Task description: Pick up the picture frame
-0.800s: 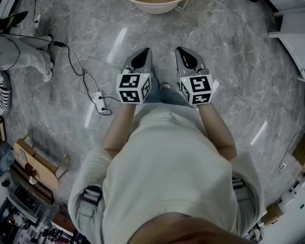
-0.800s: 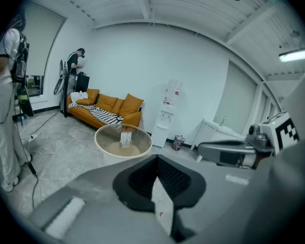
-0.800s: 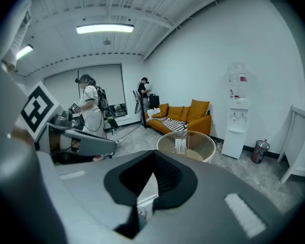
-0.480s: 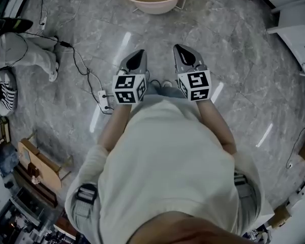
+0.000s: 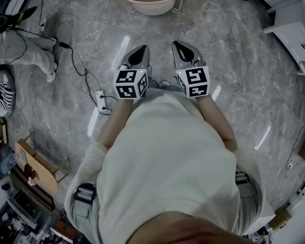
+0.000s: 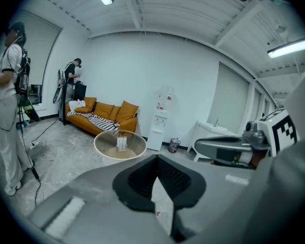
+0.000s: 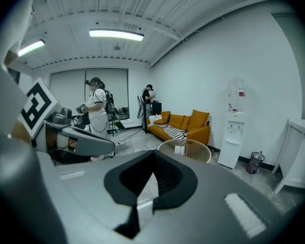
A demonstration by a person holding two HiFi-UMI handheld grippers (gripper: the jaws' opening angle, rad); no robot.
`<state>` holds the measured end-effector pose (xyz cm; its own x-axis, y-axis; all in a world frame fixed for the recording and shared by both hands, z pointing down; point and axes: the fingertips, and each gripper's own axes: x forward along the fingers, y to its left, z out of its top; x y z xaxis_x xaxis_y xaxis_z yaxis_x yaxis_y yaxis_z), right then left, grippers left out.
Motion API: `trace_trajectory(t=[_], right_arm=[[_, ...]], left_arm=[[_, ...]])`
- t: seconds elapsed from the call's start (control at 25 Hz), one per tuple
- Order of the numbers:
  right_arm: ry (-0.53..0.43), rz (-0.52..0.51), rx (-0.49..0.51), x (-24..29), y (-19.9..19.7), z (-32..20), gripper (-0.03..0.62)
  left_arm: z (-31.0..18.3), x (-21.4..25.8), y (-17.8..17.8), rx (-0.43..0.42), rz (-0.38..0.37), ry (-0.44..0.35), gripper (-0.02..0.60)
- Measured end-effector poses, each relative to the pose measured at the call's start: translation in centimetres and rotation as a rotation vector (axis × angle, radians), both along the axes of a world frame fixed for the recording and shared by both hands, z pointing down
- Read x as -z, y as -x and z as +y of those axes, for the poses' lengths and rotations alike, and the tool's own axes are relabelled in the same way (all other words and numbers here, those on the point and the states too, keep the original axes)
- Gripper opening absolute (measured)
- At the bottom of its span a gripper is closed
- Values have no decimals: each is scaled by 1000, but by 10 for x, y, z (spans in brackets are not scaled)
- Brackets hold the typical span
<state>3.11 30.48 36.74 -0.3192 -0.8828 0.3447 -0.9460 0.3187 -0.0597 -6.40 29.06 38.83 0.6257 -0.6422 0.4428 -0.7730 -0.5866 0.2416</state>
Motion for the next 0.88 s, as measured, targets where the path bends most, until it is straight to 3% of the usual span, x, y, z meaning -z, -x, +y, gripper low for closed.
trace_trajectory(t=[0.44,0.88], right_arm=[[34,-27,7,-13,5,-18,-2],[51,0,20,-21,-5,-77,-2]], left_arm=[[-22,-4,3,26,14,26,2],[-88,-18,-10,24,19,49,2]])
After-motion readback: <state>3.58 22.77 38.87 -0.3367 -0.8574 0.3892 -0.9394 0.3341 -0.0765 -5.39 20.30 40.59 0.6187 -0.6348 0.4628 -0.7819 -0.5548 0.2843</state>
